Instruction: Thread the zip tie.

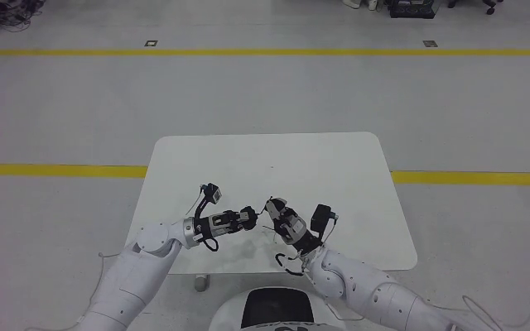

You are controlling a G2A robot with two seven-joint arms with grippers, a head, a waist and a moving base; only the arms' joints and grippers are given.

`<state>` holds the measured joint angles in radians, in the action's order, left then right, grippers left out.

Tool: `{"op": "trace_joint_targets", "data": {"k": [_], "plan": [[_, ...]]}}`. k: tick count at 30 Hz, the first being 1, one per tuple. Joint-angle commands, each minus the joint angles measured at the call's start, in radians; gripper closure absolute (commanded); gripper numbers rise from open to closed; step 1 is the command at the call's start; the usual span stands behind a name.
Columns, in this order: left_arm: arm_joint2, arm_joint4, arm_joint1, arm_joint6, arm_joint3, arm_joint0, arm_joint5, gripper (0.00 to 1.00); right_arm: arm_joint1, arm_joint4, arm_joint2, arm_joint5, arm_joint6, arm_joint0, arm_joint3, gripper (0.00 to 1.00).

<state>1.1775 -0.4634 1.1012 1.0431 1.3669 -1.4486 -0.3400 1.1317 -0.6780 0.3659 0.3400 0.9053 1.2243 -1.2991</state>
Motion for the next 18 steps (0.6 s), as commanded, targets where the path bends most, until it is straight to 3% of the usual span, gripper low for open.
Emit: {"op": "trace_joint_targets", "data": {"k": [1,18], "plan": [[0.0,0.0,0.0,0.0,0.0,0.0,0.0,1.0,0.001,-0.002,0.003,0.0,0.0,0.002,-0.002,1.0],[0.0,0.0,0.0,0.0,0.0,0.0,0.0,1.0,0.009,-0.004,0.02,0.0,-0.012,0.008,0.005,1.0]]}}
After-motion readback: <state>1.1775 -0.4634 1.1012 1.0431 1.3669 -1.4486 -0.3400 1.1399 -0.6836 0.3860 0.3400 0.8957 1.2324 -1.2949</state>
